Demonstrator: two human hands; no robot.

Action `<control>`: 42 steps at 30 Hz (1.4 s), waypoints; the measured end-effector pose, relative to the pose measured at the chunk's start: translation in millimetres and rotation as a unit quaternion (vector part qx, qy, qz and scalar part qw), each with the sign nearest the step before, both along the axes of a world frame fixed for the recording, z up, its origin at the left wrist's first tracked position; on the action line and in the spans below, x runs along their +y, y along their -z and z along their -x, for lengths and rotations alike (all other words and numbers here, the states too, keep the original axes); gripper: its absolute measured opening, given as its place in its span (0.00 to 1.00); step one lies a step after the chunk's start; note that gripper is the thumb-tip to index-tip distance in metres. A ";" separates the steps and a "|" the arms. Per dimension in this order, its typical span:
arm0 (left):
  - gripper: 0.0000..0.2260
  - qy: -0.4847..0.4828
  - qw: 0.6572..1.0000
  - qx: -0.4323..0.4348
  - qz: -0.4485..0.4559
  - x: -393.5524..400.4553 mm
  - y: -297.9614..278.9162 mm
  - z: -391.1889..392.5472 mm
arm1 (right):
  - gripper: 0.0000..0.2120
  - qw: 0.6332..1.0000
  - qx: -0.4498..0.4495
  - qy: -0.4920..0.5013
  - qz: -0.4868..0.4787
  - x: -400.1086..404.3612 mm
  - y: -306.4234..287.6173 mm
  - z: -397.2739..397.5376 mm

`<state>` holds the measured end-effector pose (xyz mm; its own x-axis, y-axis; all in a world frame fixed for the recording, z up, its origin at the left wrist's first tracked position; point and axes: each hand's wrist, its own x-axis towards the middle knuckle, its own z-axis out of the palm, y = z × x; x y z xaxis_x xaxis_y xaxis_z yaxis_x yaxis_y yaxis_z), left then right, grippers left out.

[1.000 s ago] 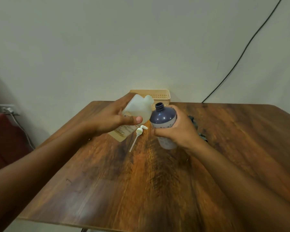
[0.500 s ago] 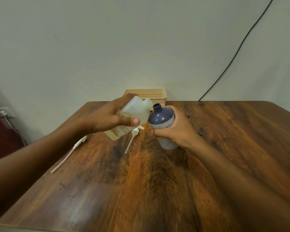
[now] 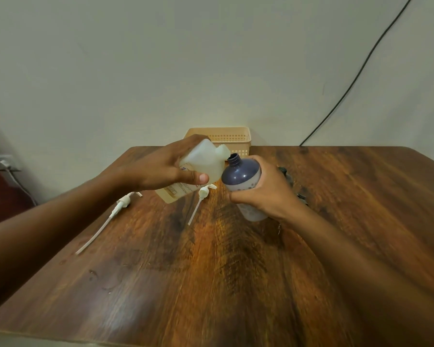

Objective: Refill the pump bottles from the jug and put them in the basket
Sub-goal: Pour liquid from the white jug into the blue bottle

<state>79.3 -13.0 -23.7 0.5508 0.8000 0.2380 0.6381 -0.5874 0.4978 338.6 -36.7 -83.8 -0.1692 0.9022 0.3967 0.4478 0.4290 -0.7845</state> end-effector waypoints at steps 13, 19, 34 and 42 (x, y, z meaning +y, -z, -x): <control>0.33 0.055 0.998 0.037 0.014 7.4 -21.2 -2.5 | 0.31 1.000 0.008 0.001 0.012 -0.9 1.0 -0.5; 0.32 0.068 0.996 0.039 0.034 8.4 -28.8 -4.8 | 0.32 1.000 0.010 0.001 0.015 -0.9 0.3 -1.1; 0.35 0.077 0.994 0.074 0.033 11.2 -43.8 -8.6 | 0.34 1.000 0.021 0.005 0.019 -3.3 -2.9 -1.3; 0.33 0.062 0.994 0.083 0.032 10.5 -46.2 -10.0 | 0.33 0.999 0.029 0.011 0.012 -4.0 -2.4 -0.4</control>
<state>89.3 -2.4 22.5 0.6742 0.7335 0.0866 0.6388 -0.6380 0.4299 338.9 -40.8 -81.4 -0.1265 0.9150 0.3831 0.4096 0.3999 -0.8199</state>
